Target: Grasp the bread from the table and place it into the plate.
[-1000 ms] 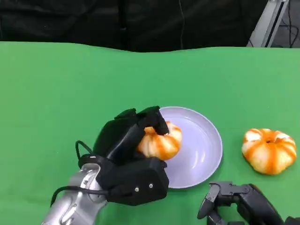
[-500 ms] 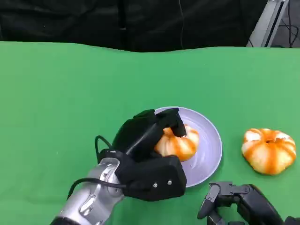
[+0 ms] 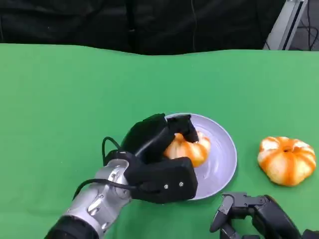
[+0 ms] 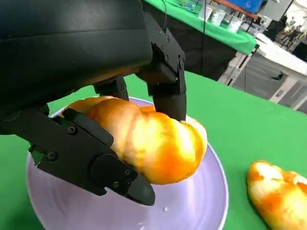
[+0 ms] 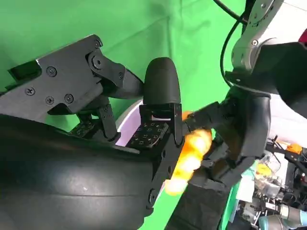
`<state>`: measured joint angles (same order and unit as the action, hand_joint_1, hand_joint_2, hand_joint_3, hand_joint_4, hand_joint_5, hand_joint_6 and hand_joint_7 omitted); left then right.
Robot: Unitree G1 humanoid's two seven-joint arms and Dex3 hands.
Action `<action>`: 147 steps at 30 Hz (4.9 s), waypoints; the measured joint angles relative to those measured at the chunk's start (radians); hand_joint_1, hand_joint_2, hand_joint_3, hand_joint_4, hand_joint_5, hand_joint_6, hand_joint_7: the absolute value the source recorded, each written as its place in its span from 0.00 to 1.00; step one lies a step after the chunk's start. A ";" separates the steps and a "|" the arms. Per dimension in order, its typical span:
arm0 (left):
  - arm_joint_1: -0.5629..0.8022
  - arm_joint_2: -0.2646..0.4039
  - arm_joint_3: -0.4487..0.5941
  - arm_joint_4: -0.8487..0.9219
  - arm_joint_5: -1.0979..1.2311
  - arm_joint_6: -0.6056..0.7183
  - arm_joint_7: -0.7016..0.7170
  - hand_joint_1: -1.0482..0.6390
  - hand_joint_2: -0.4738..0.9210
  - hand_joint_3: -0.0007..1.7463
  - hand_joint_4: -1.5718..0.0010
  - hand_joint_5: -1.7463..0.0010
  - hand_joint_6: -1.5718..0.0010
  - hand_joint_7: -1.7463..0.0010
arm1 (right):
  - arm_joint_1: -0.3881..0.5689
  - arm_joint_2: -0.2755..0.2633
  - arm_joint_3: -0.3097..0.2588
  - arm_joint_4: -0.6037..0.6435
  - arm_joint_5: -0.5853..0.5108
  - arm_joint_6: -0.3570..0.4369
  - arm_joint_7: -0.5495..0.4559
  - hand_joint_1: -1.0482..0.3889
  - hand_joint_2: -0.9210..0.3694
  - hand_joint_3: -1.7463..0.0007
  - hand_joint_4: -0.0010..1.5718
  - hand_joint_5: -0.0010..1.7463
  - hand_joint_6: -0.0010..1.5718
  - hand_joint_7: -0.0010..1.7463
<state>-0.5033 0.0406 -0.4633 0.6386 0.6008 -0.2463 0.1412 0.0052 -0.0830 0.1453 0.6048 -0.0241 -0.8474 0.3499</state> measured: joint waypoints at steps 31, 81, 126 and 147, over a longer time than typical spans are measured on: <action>-0.043 0.019 0.118 0.070 -0.312 -0.040 -0.447 0.03 1.00 0.47 0.88 0.99 0.89 1.00 | 0.001 0.000 0.007 0.000 0.000 0.000 -0.009 0.63 0.25 0.44 0.51 0.84 0.56 0.64; 0.628 -0.107 0.514 -0.289 -1.004 -0.130 -0.702 0.14 1.00 0.36 0.62 0.98 0.70 0.99 | -0.013 0.001 0.008 0.022 0.001 -0.009 -0.004 0.64 0.23 0.47 0.51 0.85 0.54 0.66; 0.544 -0.128 0.442 -0.110 -0.676 -0.468 -0.576 0.64 0.79 0.55 0.38 0.26 0.25 0.53 | -0.013 -0.002 -0.002 0.032 0.003 -0.016 0.009 0.64 0.21 0.48 0.51 0.84 0.54 0.65; 0.522 -0.111 0.416 -0.021 -0.628 -0.540 -0.492 0.61 0.74 0.66 0.42 0.10 0.38 0.27 | -0.013 -0.002 -0.007 0.032 0.003 -0.016 0.009 0.63 0.21 0.48 0.51 0.84 0.54 0.65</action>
<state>0.0191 -0.0701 -0.0474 0.6173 -0.0269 -0.7861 -0.3512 -0.0075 -0.0851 0.1384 0.6368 -0.0215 -0.8633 0.3592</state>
